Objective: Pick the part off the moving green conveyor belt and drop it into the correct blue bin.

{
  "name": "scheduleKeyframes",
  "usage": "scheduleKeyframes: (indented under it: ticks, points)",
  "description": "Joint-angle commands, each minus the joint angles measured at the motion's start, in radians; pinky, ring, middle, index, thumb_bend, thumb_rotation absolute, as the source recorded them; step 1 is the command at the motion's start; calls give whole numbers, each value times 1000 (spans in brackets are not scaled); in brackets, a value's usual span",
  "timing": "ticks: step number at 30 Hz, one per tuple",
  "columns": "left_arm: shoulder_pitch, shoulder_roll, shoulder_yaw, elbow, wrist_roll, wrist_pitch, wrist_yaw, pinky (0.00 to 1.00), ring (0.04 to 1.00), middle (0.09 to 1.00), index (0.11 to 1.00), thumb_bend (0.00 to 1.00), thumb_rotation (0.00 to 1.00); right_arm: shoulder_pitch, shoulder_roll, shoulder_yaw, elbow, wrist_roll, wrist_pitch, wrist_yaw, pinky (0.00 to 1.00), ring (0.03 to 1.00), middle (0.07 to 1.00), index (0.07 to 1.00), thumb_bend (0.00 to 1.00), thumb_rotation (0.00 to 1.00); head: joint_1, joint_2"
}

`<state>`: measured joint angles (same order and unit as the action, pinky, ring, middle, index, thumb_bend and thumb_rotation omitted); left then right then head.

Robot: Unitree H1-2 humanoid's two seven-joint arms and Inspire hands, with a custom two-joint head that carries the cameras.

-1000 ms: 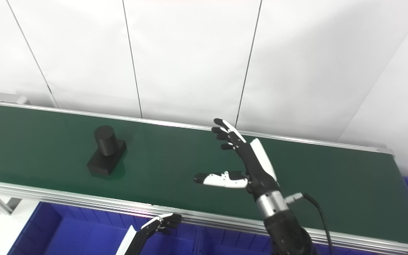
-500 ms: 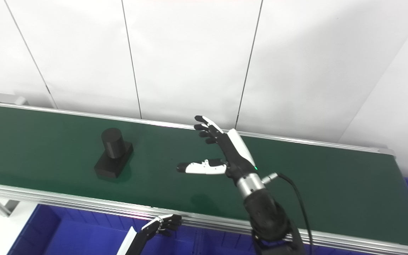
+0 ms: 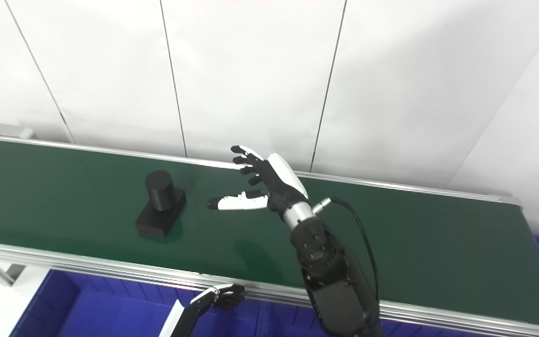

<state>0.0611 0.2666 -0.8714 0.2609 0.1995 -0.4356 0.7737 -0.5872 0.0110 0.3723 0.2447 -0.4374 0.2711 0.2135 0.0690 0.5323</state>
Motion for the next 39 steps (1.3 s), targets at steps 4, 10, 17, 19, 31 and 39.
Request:
scheduleKeyframes:
  ticks: [4,10,17,19,31,39]
  points:
    - [-21,1,-20,-11,36,-34,44,565,627,690,730,969,294,-92,35,6,69,-3,-19,-14,678,803,862,919,882,433,11,5]
    - [-21,-7,-36,-10,35,-34,65,556,624,684,718,975,298,-152,50,36,188,-24,-53,-32,666,796,871,918,883,461,28,0]
    - [-23,-5,-61,-11,58,-34,99,590,651,689,712,978,310,-215,76,52,318,-19,-84,-54,656,788,877,920,894,468,34,4]
    - [-17,-5,-59,-17,58,-34,93,598,654,689,711,988,317,-234,86,56,364,-19,-105,-62,674,803,875,920,892,470,33,4]
    - [-21,-11,-109,-15,127,-34,162,608,656,689,721,974,309,-320,151,81,572,-38,-156,-126,694,835,894,917,925,469,45,20]
    - [-29,-23,-141,-7,129,-34,198,620,660,689,717,978,296,-357,174,119,687,-73,-217,-173,746,855,899,923,930,497,55,28]
